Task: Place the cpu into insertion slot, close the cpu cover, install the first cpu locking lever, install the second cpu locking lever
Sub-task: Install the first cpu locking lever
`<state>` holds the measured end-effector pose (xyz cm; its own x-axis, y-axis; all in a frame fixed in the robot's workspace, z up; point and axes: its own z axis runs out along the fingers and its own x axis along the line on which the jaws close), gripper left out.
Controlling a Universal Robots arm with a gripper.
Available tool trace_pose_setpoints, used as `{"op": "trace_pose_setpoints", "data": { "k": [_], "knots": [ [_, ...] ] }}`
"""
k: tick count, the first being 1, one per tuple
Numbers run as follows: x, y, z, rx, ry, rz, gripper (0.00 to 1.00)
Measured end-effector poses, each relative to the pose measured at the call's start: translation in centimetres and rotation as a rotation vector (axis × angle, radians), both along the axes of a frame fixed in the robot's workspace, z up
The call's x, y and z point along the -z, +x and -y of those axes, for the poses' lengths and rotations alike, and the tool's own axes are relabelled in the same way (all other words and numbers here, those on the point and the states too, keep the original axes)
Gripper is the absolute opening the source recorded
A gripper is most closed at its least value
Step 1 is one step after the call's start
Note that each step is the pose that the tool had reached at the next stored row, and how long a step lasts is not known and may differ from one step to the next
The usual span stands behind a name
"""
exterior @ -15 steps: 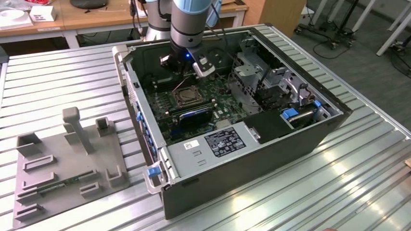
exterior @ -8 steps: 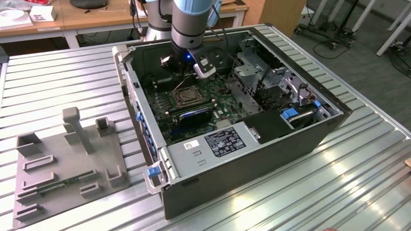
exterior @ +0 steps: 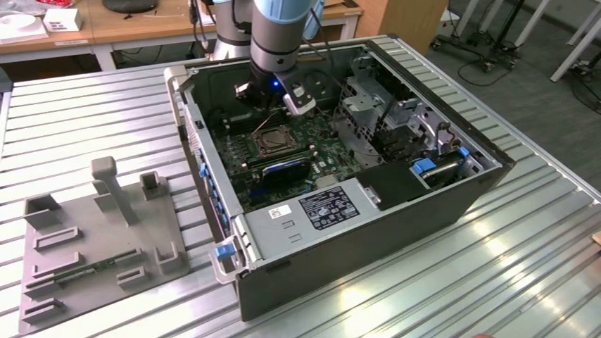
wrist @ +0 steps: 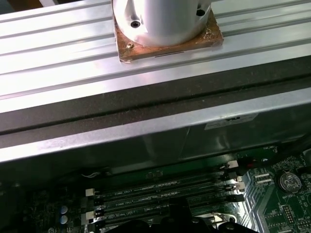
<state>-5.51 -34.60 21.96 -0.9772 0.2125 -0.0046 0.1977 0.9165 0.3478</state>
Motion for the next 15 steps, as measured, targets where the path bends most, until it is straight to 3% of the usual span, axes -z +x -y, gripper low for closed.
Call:
{"op": "trace_pose_setpoints", "data": {
  "k": [15],
  "knots": [
    [0.83, -0.01, 0.0, 0.0, -0.0003, -0.0002, 0.1]
  ]
}}
